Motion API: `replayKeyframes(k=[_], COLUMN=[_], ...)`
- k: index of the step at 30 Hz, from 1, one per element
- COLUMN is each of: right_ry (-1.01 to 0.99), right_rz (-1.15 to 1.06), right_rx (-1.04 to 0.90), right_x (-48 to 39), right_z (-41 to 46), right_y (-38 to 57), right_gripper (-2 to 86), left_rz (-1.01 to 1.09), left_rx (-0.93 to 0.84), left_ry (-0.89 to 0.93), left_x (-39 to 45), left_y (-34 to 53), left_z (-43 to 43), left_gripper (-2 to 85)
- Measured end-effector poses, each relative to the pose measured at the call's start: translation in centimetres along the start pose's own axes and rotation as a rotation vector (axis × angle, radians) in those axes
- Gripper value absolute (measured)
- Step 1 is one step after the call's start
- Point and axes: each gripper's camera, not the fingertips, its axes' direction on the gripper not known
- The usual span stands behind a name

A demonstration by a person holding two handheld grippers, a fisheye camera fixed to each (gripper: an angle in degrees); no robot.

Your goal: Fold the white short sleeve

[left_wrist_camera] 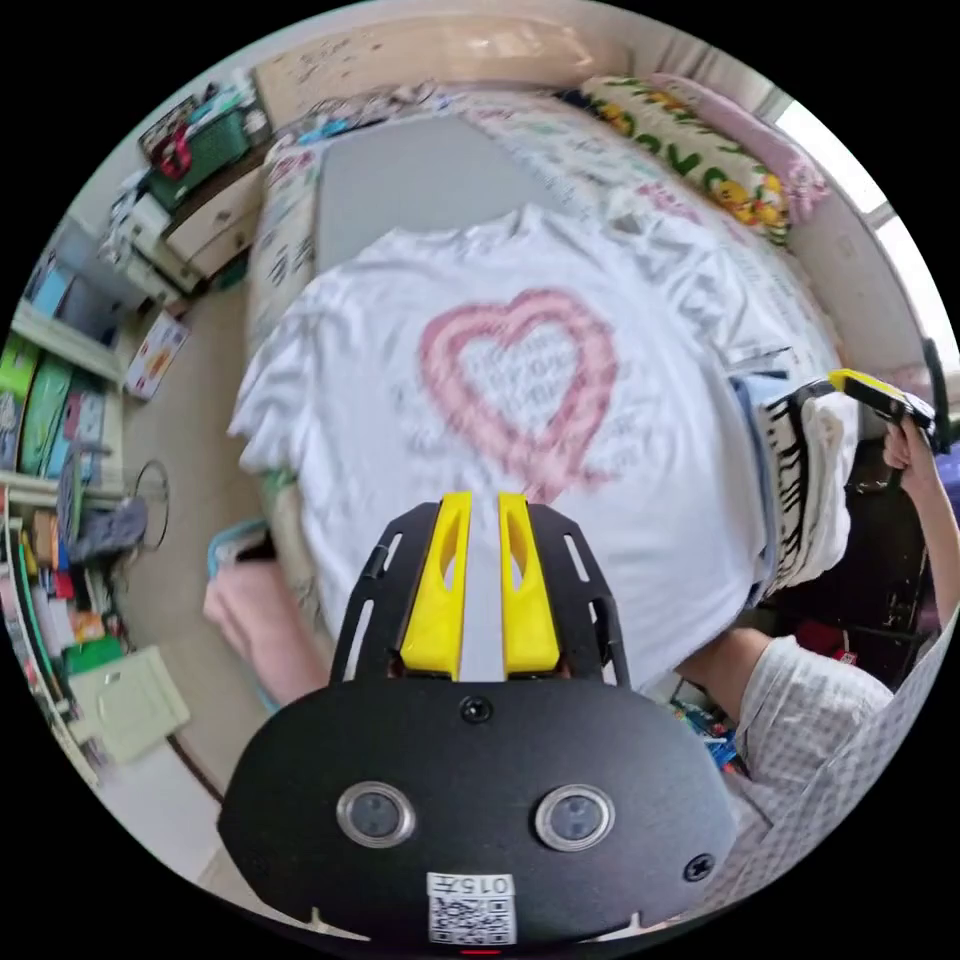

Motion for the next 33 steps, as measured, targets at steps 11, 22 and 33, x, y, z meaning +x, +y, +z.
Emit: replayKeyframes(k=[11, 22, 33], right_ry=[-0.285, -0.252, -0.307], right_rz=[0.286, 0.320, 0.216], right_rx=[-0.012, -0.016, 0.068], right_x=[5.2, 1.5, -1.9], right_z=[2.9, -3.5, -14.3], right_y=[-11.8, -11.2, -9.4], right_gripper=[7.0, 6.6, 0.5], left_rz=[0.366, 0.491, 0.365], left_rx=[0.169, -0.045, 0.169], left_ry=[0.360, 0.273, 0.397], left_x=[23.2, 31.1, 23.5], left_y=[-37.6, -47.2, -45.5], left_z=[-1.9, 0.2, -8.5], left_gripper=[8.9, 4.3, -0.2])
